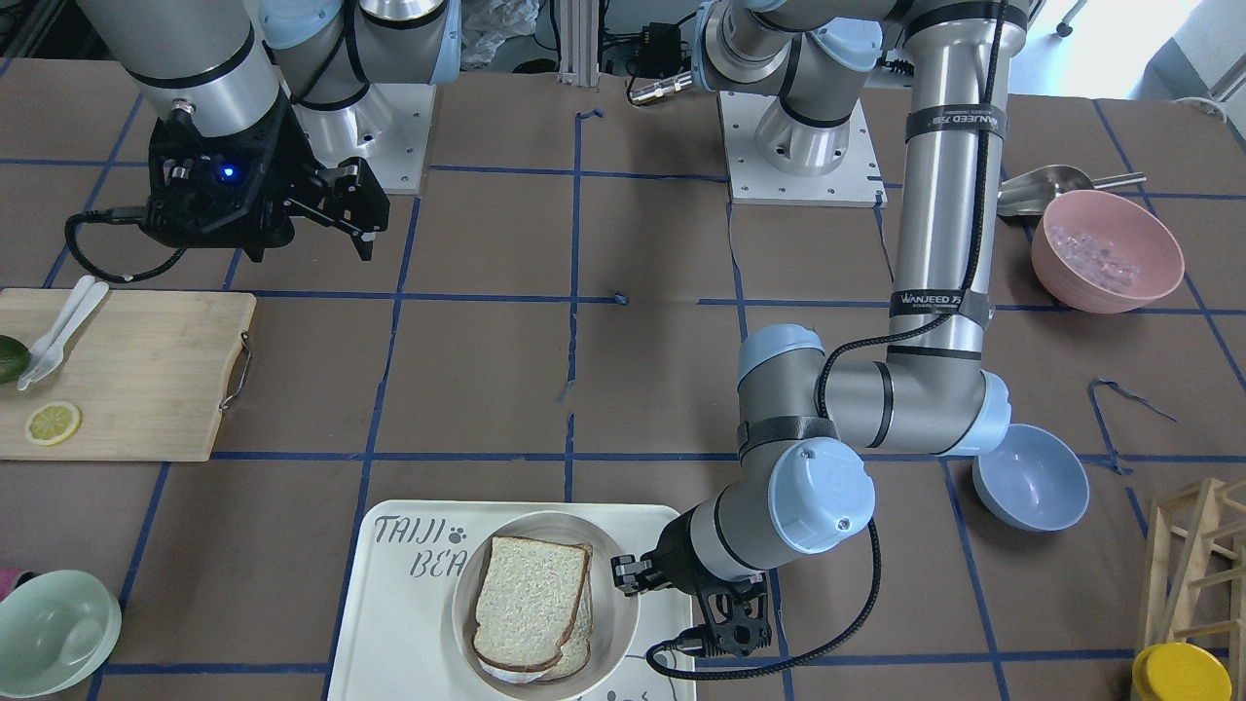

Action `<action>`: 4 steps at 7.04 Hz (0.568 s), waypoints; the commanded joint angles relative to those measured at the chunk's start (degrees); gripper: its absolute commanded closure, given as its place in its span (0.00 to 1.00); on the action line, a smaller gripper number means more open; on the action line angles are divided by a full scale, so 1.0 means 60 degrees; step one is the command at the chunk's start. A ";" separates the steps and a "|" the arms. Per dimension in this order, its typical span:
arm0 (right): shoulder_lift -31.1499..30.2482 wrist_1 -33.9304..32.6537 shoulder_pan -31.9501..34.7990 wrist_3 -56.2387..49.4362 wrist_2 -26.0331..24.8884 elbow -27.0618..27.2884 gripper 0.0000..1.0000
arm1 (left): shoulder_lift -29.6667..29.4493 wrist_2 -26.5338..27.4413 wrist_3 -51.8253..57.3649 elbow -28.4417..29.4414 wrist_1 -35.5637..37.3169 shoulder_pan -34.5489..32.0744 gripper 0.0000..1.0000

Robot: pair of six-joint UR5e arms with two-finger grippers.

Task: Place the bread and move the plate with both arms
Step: 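Open the left gripper and lift it away from the plate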

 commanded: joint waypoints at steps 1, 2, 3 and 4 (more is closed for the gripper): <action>0.0000 0.0002 0.0007 0.0000 -0.0006 0.0000 0.00 | 0.0021 0.0023 0.0089 -0.0014 0.0016 -0.0004 0.00; 0.0000 0.0017 0.0007 -0.0014 -0.0006 0.0000 0.00 | 0.0152 0.0081 0.0104 -0.0014 -0.0013 0.0011 0.00; 0.0000 0.0031 0.0007 -0.0015 -0.0006 0.0000 0.00 | 0.0458 0.0125 0.0104 -0.0072 -0.0188 0.0011 0.00; -0.0014 0.0017 0.0007 0.0000 -0.0006 0.0000 0.00 | 0.0968 0.0140 0.0104 -0.0174 -0.0871 -0.0003 0.00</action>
